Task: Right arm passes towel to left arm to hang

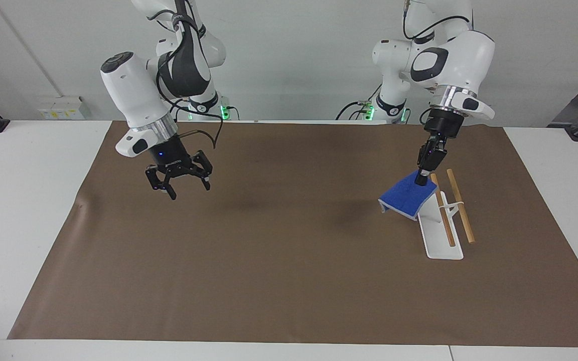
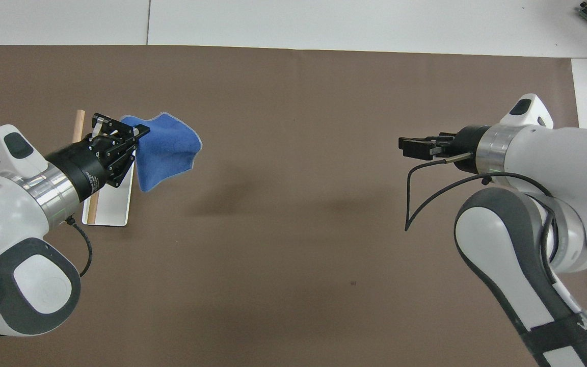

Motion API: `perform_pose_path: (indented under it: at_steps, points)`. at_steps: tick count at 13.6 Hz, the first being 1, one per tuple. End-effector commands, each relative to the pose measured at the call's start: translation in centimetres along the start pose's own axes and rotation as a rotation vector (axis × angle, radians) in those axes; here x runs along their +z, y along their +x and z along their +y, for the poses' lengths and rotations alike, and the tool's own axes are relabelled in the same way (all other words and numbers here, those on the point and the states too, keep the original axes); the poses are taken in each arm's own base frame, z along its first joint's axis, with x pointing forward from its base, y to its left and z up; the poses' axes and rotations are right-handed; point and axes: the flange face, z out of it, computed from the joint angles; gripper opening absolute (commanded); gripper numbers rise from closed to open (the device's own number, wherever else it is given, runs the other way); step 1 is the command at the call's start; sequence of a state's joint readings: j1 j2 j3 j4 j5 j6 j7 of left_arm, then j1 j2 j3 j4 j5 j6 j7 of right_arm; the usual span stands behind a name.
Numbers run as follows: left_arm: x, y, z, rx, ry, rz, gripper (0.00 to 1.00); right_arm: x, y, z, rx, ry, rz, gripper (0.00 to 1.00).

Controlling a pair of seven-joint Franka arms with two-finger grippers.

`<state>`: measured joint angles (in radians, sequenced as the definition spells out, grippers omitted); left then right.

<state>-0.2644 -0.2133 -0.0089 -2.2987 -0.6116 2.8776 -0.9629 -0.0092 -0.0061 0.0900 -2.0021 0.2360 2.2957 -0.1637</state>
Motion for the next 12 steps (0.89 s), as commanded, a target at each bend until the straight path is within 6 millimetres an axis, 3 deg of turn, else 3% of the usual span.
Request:
perform_pose_path:
  at_steps: [1, 5, 12]
  points:
    - [0.0, 1.0, -1.6, 0.000, -0.012, 0.052, 0.00, -2.6, 1.0, -0.9, 0.080, -0.102, -0.059, 1.00]
    - [0.0, 2.7, -3.0, -0.031, -0.021, 0.100, 0.00, -6.0, 1.8, -1.7, 0.214, -0.174, -0.126, 1.00]
    - [0.3, 6.5, -4.9, -0.080, -0.016, 0.179, 0.00, -14.9, 2.5, 2.7, 0.274, -0.237, -0.173, 1.00]
